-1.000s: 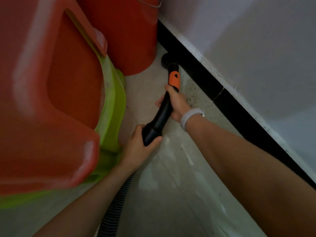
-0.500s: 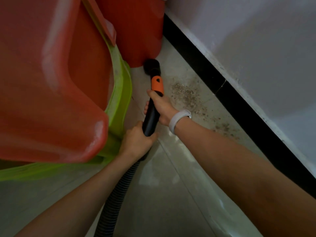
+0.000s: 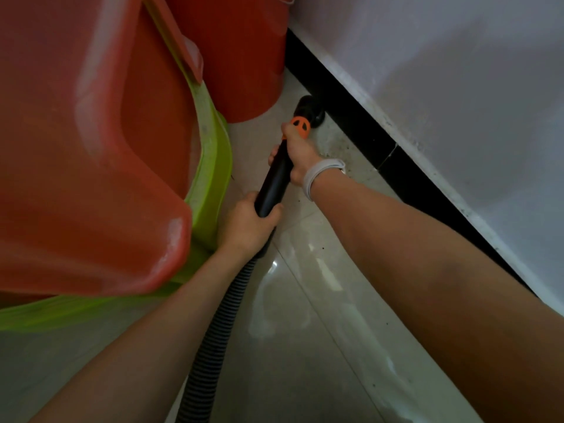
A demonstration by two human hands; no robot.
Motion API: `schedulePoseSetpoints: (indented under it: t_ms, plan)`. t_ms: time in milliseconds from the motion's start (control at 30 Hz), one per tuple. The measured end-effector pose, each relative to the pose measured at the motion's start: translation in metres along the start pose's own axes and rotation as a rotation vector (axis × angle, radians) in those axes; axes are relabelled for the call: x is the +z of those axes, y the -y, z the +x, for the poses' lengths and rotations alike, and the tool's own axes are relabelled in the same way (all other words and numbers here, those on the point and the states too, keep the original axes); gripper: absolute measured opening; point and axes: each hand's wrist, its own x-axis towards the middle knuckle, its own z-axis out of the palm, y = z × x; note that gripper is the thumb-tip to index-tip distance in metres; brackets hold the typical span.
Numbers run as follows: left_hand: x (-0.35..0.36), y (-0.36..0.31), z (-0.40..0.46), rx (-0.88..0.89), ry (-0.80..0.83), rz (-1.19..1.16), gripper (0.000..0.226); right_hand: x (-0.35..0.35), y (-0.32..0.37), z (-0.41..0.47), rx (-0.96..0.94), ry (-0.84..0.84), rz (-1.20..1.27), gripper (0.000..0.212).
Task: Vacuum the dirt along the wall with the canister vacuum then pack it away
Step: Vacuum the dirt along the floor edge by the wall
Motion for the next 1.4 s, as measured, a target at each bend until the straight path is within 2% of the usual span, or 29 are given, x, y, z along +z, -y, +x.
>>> schedulePoseSetpoints:
  t_ms: [67, 133, 267, 533, 1033, 1300, 1400]
  plan:
    - [0.004, 0.0, 0.002, 0.026, -0.041, 0.195, 0.025, -0.001, 0.003, 0.004, -0.003, -0.032, -0.008, 0.022]
    - [0.009, 0.002, 0.003, 0.03, -0.057, 0.27, 0.035, -0.003, 0.003, 0.008, 0.002, -0.047, -0.033, 0.022]
    - [0.017, 0.006, -0.001, 0.047, -0.012, 0.214, 0.041, -0.01, -0.002, 0.007, 0.002, -0.052, -0.03, 0.024]
    - [0.009, 0.014, -0.028, 0.118, 0.086, 0.258, 0.039, -0.029, -0.024, -0.017, 0.003, -0.12, 0.087, 0.025]
    - [0.005, 0.034, -0.069, 0.266, 0.253, 0.224, 0.034, -0.067, -0.049, -0.073, 0.073, -0.222, 0.126, 0.023]
    - [0.012, 0.041, -0.084, 0.27, 0.266, 0.303, 0.035, -0.083, -0.067, -0.08, 0.056, -0.264, 0.138, 0.023]
    - [0.012, 0.037, -0.081, 0.245, 0.233, 0.249, 0.027, -0.075, -0.061, -0.076, 0.03, -0.23, 0.117, 0.023]
